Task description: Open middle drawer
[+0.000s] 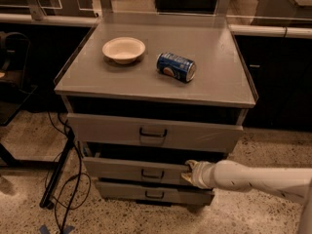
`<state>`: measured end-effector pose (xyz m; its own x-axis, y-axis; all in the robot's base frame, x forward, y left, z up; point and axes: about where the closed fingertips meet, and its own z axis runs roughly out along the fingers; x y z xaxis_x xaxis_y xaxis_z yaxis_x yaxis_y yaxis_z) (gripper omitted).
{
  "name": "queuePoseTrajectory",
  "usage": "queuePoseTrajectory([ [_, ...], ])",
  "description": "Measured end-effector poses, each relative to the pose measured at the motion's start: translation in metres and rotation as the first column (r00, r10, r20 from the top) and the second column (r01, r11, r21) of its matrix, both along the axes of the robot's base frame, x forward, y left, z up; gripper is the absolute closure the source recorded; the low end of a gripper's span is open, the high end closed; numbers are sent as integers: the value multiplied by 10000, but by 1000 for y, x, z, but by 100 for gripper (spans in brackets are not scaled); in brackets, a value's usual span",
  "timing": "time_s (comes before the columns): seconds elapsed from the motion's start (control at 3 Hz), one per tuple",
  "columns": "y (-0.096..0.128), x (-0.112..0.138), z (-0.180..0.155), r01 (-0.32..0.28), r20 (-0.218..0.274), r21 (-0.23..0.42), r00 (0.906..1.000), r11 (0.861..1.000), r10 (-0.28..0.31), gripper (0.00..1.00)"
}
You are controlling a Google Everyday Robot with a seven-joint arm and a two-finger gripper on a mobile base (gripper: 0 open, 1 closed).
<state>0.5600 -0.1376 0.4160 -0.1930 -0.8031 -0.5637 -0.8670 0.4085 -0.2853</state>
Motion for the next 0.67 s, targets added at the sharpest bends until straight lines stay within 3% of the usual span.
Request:
queuePoseTrajectory([
  [0.33, 0, 0, 4, 10, 1, 3, 10000, 10000, -10, 100],
  [0.67, -2, -26, -2, 103, 47, 71, 9999, 9999, -103, 100],
])
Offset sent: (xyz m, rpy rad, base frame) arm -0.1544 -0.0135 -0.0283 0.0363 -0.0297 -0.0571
